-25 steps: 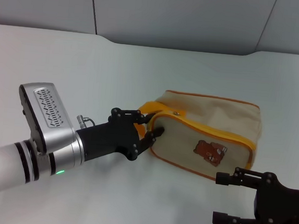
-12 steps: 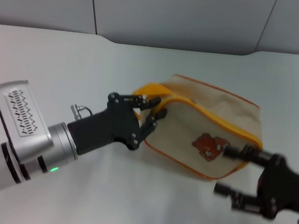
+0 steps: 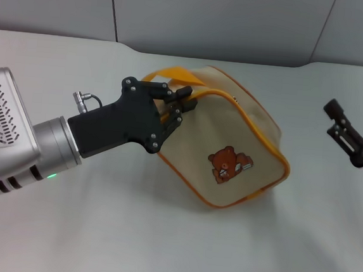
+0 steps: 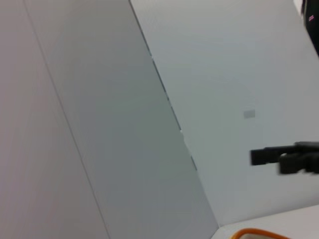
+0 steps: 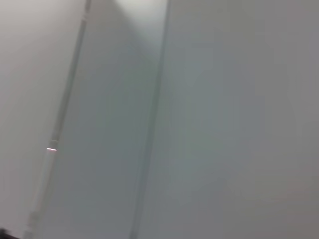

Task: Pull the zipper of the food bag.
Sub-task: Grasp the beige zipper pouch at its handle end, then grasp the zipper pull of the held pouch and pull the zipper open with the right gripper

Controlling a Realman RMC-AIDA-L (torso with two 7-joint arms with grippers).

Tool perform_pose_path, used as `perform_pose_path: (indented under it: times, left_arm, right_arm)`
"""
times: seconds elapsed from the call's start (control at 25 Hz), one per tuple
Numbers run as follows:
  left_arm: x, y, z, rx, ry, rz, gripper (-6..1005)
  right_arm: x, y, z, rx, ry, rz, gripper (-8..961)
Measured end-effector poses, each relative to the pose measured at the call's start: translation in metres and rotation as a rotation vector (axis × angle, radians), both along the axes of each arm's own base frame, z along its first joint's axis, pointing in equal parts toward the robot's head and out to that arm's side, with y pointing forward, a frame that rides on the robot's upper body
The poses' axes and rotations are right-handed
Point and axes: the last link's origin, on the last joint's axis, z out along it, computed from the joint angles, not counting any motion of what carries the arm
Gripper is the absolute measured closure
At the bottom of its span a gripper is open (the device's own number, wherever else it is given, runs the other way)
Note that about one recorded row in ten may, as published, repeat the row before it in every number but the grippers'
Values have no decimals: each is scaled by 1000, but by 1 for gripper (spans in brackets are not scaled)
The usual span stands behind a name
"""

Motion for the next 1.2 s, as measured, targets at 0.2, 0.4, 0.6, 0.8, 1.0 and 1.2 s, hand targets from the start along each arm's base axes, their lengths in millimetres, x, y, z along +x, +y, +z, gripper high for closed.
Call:
perform_pose_path:
  times: [0.2, 0.4, 0.6, 0.8, 1.0, 1.2]
  left_arm:
    - [3, 2, 2, 2, 6, -20, 871]
    - [4, 3, 1, -1, 6, -18, 892]
    - [6, 3, -1, -6, 3, -18, 892]
    - [7, 2, -2, -10, 0, -18, 899]
    - [7, 2, -4, -14, -4, -16, 911]
    - [8, 2, -4, -16, -4, -17, 914]
  right_arm:
    - [-10, 15, -26, 21, -136, -9, 171]
    - [-21, 13, -61, 21, -347, 48, 170]
    - [-28, 3, -77, 67, -470, 107, 170]
    - [-36, 2, -73, 120, -435, 121, 171]
    - [-40, 2, -73, 130, -399, 109, 171]
    - [-38, 0, -75, 119, -403, 95, 170]
